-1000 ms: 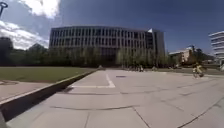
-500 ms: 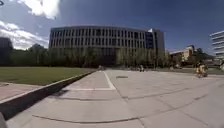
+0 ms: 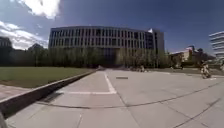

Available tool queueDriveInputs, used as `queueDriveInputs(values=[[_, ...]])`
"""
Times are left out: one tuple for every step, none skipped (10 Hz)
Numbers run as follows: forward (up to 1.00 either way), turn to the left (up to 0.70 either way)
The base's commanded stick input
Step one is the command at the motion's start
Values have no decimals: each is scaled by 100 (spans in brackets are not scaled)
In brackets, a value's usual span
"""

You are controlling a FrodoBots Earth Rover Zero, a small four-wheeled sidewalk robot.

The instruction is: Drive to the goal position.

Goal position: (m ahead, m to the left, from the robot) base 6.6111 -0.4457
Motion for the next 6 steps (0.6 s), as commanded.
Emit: queueDriveInputs(values=[[70,-1],[70,-1],[70,-1],[70,-1],[70,-1],[70,-1]])
